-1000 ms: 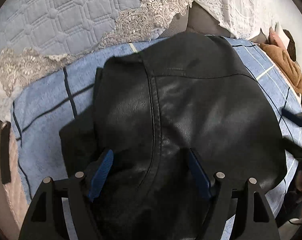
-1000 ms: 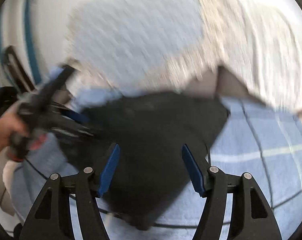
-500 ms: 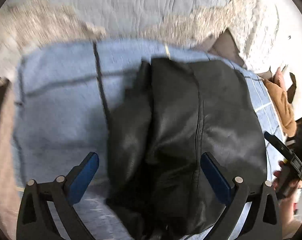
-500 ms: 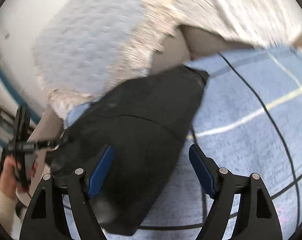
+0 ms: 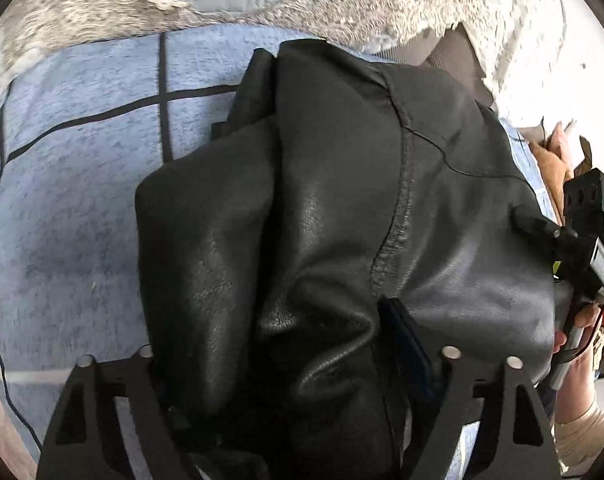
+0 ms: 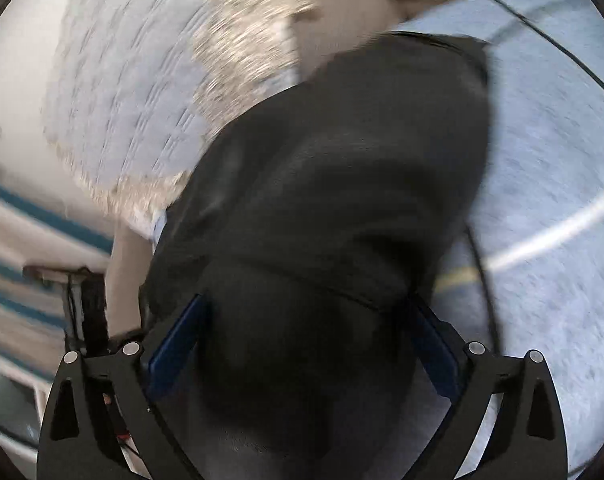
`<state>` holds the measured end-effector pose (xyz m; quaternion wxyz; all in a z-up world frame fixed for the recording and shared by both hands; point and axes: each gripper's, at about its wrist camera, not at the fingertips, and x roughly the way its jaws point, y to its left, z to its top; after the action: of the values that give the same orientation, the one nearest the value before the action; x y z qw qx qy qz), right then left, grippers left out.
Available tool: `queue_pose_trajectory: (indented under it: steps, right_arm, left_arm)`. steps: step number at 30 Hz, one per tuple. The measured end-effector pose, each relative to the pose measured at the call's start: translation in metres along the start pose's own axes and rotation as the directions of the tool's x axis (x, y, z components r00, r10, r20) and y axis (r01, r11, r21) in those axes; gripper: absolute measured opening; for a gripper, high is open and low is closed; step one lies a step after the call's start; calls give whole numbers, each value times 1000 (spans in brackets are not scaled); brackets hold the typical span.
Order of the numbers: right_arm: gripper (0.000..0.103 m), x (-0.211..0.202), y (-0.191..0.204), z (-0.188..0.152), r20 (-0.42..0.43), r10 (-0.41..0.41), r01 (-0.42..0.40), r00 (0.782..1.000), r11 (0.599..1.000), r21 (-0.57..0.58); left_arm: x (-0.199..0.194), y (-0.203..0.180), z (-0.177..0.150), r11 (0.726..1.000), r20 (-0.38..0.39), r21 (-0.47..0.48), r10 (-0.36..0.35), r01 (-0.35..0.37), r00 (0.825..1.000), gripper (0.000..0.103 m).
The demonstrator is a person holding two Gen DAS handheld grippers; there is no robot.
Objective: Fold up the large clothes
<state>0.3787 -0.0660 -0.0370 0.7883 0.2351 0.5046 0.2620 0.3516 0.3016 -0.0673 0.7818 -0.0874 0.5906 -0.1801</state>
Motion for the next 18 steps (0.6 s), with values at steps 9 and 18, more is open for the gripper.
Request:
queue_pose_trajectory:
  steps: [9,18]
  right_arm:
    - [63,21,45,11,-18,58,-60,998,983,-172]
    - [38,11,84,8,52,28,-15,998,968,-249]
  left_arm:
    - [-20,42,-27,982,44,-171,-78,85,996,63]
    - [-57,33,-41,987,156,-138,-59,81,986,32]
